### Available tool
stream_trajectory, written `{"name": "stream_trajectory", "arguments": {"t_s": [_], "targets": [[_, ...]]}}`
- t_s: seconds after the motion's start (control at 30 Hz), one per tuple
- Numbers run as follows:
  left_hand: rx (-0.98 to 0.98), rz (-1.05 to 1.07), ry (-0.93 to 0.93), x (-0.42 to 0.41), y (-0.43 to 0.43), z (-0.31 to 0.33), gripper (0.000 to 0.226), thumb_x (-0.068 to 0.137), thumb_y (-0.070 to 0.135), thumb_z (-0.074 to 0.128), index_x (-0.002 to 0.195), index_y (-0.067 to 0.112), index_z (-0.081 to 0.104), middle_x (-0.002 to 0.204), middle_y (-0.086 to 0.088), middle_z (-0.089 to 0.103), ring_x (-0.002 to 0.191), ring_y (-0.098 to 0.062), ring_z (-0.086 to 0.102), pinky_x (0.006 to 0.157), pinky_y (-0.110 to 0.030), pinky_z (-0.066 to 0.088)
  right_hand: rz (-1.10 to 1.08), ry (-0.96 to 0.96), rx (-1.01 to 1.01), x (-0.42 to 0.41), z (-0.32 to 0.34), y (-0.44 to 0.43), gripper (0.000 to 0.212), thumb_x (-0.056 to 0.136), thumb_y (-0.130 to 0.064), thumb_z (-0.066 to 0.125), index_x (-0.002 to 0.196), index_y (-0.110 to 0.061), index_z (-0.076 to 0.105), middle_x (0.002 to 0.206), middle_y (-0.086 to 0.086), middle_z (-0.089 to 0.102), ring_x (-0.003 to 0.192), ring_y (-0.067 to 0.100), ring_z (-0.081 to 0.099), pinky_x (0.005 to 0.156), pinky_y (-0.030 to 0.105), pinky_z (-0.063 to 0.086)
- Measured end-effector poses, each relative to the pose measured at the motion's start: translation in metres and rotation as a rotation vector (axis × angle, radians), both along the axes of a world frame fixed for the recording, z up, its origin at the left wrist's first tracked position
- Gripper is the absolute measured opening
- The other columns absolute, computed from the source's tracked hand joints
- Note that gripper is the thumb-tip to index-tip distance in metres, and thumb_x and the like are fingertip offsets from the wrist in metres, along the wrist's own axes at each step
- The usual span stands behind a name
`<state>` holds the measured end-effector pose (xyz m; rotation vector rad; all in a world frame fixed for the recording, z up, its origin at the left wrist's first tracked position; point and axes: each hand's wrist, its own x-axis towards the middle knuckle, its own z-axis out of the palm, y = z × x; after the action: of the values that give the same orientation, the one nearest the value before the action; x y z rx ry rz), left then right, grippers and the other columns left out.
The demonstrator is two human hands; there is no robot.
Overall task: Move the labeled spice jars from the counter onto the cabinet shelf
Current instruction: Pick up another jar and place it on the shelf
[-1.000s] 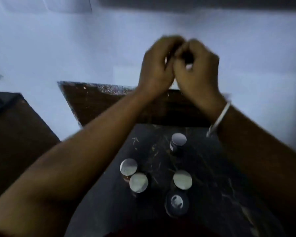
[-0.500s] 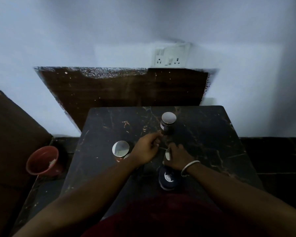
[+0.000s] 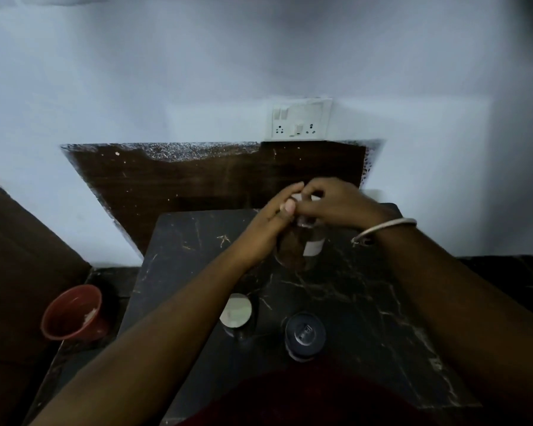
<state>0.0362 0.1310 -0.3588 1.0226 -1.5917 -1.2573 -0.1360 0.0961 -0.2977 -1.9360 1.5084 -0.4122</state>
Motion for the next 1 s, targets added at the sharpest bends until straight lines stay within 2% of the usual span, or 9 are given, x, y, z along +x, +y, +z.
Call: {"name": "stream_trajectory", "arguments": {"t_s": [0.13, 0.2, 0.27, 0.37, 0.43, 0.5, 0.63, 0.73, 1.0], "targets": [[-0.077, 0.072, 0.228, -0.011, 0.008, 0.049, 0.065, 0.094, 0.064, 0.037, 0.144, 0.022, 0.048, 0.142, -0.013, 0.057, 0.129, -0.025, 0.060, 0.106, -0.046, 0.050, -0.048, -0.229, -0.105, 0.013, 0.060, 0.023, 0.060, 0.094, -0.074, 0.041, 0.082, -0.030, 0.080, 0.086, -0.003, 0.077, 0.084, 0.014, 0.073, 0.082, 0.039, 0.058], [0.025, 0.081, 0.458, -0.011, 0.012, 0.071, 0.067, 0.096, 0.062, 0.039, 0.143, 0.015, 0.049, 0.138, -0.018, 0.061, 0.119, -0.033, 0.064, 0.099, -0.050, 0.053, -0.082, -0.473, -0.127, 0.014, 0.075, 0.033, 0.057, 0.099, -0.068, 0.039, 0.077, -0.035, 0.080, 0.070, -0.006, 0.073, 0.068, 0.009, 0.069, 0.069, 0.030, 0.054], [0.106, -0.001, 0.690, -0.006, 0.015, 0.087, 0.068, 0.096, 0.060, 0.039, 0.144, 0.012, 0.044, 0.130, -0.021, 0.062, 0.109, -0.035, 0.065, 0.092, -0.048, 0.054, -0.071, -0.733, -0.181, 0.009, 0.076, 0.040, 0.047, 0.100, -0.053, 0.046, 0.091, -0.021, 0.079, 0.056, -0.003, 0.061, 0.048, 0.010, 0.055, 0.054, 0.022, 0.043], [0.149, -0.141, 0.854, -0.003, 0.015, 0.099, 0.075, 0.094, 0.062, 0.039, 0.153, 0.015, 0.035, 0.130, -0.020, 0.058, 0.110, -0.034, 0.061, 0.093, -0.048, 0.053, -0.015, -0.939, -0.298, 0.011, 0.061, 0.045, 0.028, 0.095, -0.028, 0.053, 0.110, -0.018, 0.073, 0.073, 0.010, 0.061, 0.058, 0.012, 0.056, 0.053, 0.022, 0.043], [0.147, -0.183, 0.902, -0.006, 0.015, 0.103, 0.076, 0.096, 0.062, 0.032, 0.155, 0.015, 0.031, 0.128, -0.019, 0.059, 0.110, -0.032, 0.062, 0.093, -0.046, 0.054, 0.037, -1.036, -0.385, 0.017, 0.052, 0.048, 0.028, 0.094, -0.026, 0.056, 0.118, -0.021, 0.069, 0.092, 0.030, 0.061, 0.078, 0.028, 0.062, 0.067, 0.032, 0.054], [0.170, -0.209, 0.941, -0.009, 0.017, 0.106, 0.075, 0.094, 0.063, 0.036, 0.149, 0.012, 0.038, 0.123, -0.018, 0.063, 0.107, -0.030, 0.065, 0.092, -0.043, 0.056, 0.068, -1.093, -0.488, 0.022, 0.047, 0.053, 0.033, 0.095, -0.027, 0.055, 0.125, -0.016, 0.063, 0.096, 0.038, 0.058, 0.086, 0.037, 0.061, 0.078, 0.038, 0.056], [0.256, -0.293, 0.959, -0.013, 0.022, 0.110, 0.073, 0.086, 0.064, 0.044, 0.119, 0.004, 0.068, 0.112, -0.017, 0.073, 0.103, -0.028, 0.072, 0.093, -0.038, 0.058, 0.033, -1.084, -0.659, 0.026, 0.045, 0.059, 0.039, 0.097, -0.025, 0.050, 0.130, -0.005, 0.056, 0.080, 0.038, 0.054, 0.071, 0.048, 0.053, 0.068, 0.042, 0.052], [0.266, -0.317, 0.952, -0.013, 0.022, 0.111, 0.076, 0.084, 0.064, 0.051, 0.123, 0.000, 0.064, 0.115, -0.019, 0.072, 0.106, -0.030, 0.071, 0.096, -0.040, 0.055, 0.018, -1.100, -0.710, 0.028, 0.046, 0.063, 0.040, 0.097, -0.023, 0.049, 0.131, -0.003, 0.055, 0.082, 0.041, 0.053, 0.072, 0.055, 0.051, 0.065, 0.056, 0.049], [0.273, -0.289, 0.934, -0.015, 0.021, 0.112, 0.076, 0.084, 0.066, 0.049, 0.118, 0.002, 0.070, 0.111, -0.018, 0.073, 0.102, -0.029, 0.072, 0.091, -0.038, 0.058, -0.025, -1.137, -0.696, 0.030, 0.052, 0.065, 0.040, 0.097, -0.024, 0.050, 0.130, -0.004, 0.056, 0.085, 0.045, 0.053, 0.077, 0.059, 0.052, 0.068, 0.060, 0.051]]}}
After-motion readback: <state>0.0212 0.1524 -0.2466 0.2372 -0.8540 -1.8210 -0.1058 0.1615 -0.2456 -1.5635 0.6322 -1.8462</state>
